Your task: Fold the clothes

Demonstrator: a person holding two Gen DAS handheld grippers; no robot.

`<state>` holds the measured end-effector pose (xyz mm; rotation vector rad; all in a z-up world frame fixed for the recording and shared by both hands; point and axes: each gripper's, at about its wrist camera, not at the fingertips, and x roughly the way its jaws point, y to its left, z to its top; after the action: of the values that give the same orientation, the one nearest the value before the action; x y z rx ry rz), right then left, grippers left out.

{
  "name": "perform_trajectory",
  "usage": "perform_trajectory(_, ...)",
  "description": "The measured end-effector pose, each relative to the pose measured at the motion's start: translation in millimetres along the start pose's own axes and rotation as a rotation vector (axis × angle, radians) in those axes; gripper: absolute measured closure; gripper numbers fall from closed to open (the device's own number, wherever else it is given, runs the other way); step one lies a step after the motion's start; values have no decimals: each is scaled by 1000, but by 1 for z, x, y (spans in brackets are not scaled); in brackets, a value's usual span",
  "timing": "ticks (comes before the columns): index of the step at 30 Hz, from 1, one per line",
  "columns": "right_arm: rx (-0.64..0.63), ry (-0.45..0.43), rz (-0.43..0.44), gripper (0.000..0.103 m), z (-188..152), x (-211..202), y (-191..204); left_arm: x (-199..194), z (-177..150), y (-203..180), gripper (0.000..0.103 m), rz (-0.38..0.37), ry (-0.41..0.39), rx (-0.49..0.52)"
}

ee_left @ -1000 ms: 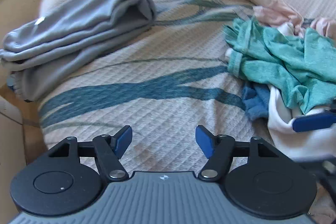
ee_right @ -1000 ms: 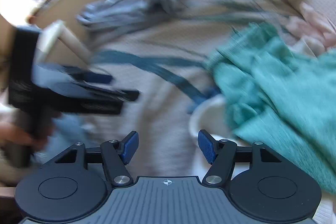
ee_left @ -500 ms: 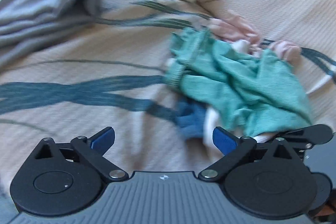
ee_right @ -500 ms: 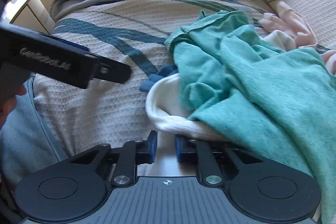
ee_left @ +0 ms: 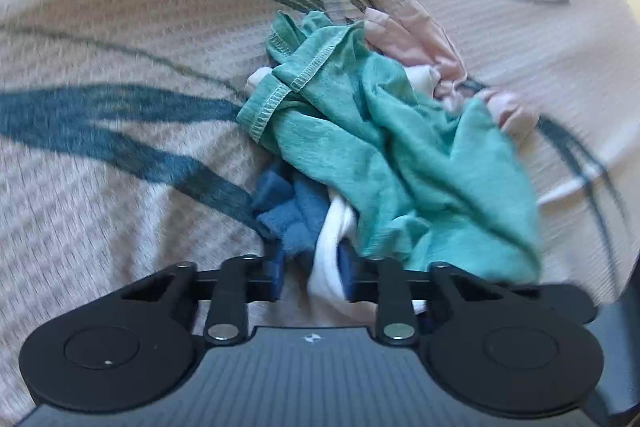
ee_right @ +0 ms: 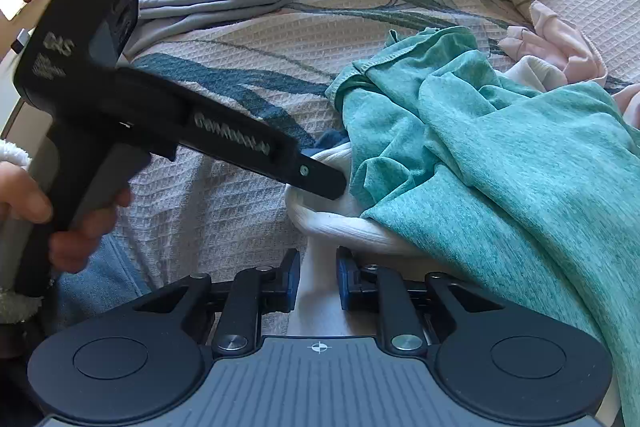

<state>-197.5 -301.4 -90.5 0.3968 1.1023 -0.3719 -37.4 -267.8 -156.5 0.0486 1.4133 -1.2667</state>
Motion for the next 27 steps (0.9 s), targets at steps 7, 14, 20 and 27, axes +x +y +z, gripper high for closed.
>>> perform_trajectory(7,16,-4,17,82,1,-1,-3,-16,4,18,92,-72,0,-135)
perform_trajectory(14,-45,-85,7,59,12,-22,13,-28,11,13,96,-42,-32,-94)
perform_trajectory(20,-138,-13,108,47,9,-2,40,-41,20,15,102,40,-80,-43)
perform_trajectory(27,-100,-22,-21,50,20,46,40,-42,11,20,52,106,-68,-42)
